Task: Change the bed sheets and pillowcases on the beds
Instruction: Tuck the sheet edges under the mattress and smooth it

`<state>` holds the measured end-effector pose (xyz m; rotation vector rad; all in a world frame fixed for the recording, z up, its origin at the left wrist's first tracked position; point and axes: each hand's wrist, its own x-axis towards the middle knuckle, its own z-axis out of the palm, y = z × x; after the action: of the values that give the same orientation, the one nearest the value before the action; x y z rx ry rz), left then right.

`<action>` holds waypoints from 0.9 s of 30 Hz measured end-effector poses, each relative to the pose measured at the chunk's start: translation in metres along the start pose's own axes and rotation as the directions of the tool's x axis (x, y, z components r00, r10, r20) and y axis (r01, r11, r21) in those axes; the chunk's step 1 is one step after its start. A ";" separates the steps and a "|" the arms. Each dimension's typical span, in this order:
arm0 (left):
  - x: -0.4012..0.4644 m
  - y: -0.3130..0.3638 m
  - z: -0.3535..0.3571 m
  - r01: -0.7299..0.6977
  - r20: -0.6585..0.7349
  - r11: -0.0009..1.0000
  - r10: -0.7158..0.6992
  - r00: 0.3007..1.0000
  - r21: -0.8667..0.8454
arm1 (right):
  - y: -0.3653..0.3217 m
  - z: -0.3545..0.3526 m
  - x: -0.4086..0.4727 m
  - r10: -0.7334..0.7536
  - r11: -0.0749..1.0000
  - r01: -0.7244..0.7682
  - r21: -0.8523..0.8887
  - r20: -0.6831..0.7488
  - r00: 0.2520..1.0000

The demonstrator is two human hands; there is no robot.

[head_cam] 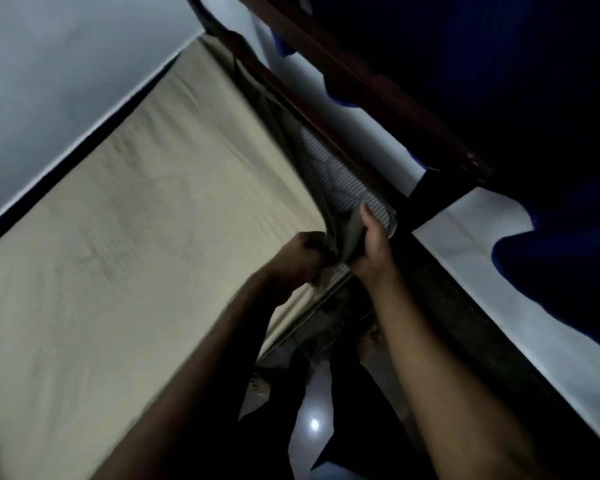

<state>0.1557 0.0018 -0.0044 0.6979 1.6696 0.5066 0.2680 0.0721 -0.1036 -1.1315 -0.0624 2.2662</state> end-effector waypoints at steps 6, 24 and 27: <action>-0.012 -0.010 0.003 -0.062 -0.070 0.971 0.047 0.996 -0.231 | -0.041 0.038 0.012 -0.036 0.999 0.037 -0.028 0.056 0.998; 0.068 -0.060 0.092 -0.014 -0.171 0.986 0.042 0.984 0.167 | -0.063 -0.157 -0.039 -0.162 0.978 0.208 0.027 -0.529 0.833; 0.078 -0.060 0.121 -0.015 -0.139 0.982 0.041 0.989 0.186 | -0.071 -0.173 -0.028 -0.117 0.989 0.146 0.007 -0.561 0.820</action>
<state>0.2535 0.0065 -0.1258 0.8378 1.8596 0.4329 0.4444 0.0781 -0.1727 -1.6662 0.1467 1.7238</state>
